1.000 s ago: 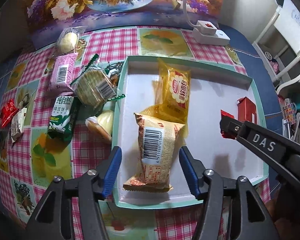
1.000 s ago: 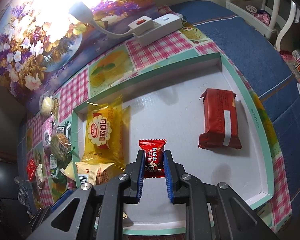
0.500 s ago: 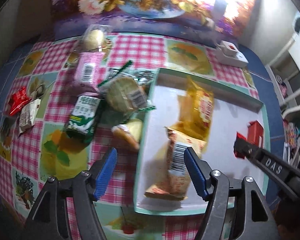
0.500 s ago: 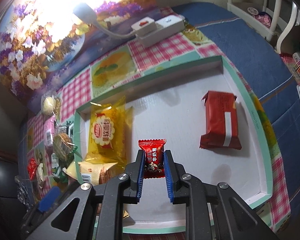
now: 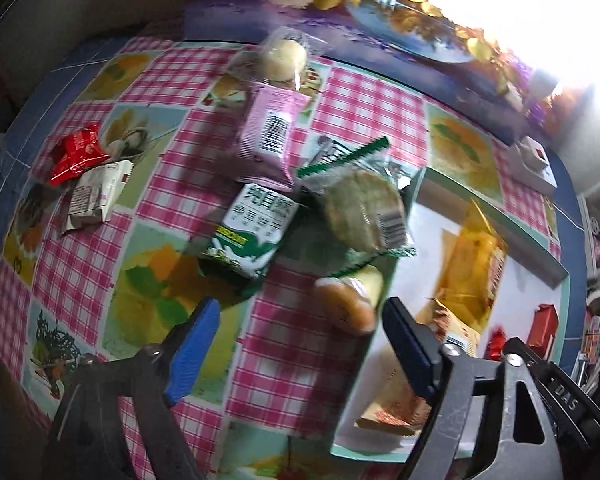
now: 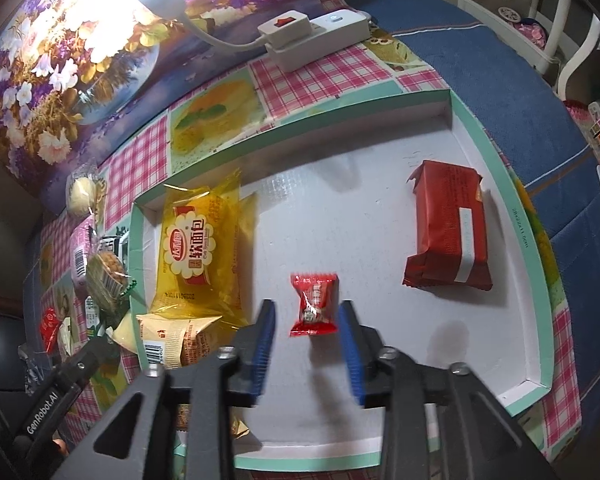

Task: Organize snacks
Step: 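Withdraw both tools from the tray toward the remaining snacks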

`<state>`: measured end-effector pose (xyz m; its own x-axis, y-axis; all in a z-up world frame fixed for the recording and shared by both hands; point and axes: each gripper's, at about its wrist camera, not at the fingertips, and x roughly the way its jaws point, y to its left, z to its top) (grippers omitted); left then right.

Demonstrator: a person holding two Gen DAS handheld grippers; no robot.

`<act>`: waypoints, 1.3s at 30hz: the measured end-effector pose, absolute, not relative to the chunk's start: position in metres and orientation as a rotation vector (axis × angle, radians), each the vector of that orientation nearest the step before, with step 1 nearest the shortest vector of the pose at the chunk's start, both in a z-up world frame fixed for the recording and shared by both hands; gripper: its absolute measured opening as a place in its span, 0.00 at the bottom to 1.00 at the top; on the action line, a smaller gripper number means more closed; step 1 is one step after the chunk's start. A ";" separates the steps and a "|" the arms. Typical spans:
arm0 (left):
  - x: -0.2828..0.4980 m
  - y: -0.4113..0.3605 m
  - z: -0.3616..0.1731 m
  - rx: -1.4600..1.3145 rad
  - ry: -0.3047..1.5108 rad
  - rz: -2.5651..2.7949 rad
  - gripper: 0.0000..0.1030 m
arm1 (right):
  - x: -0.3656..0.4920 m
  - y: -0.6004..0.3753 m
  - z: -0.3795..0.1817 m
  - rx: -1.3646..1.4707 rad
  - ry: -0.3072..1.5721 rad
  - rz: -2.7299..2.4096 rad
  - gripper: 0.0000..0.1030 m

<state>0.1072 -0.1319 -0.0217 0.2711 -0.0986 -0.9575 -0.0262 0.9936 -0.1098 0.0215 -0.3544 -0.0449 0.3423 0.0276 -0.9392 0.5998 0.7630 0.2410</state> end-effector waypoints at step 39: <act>0.141 -0.026 -0.026 -0.250 1.230 0.177 0.90 | 0.074 -0.272 -0.017 0.381 0.975 -0.136 1.00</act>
<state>0.1411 -0.0264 -0.0260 0.3258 -0.0009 -0.9454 -0.2680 0.9589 -0.0933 0.0742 -0.2719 -0.0174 0.5588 0.0568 -0.8273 0.2813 0.9255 0.2536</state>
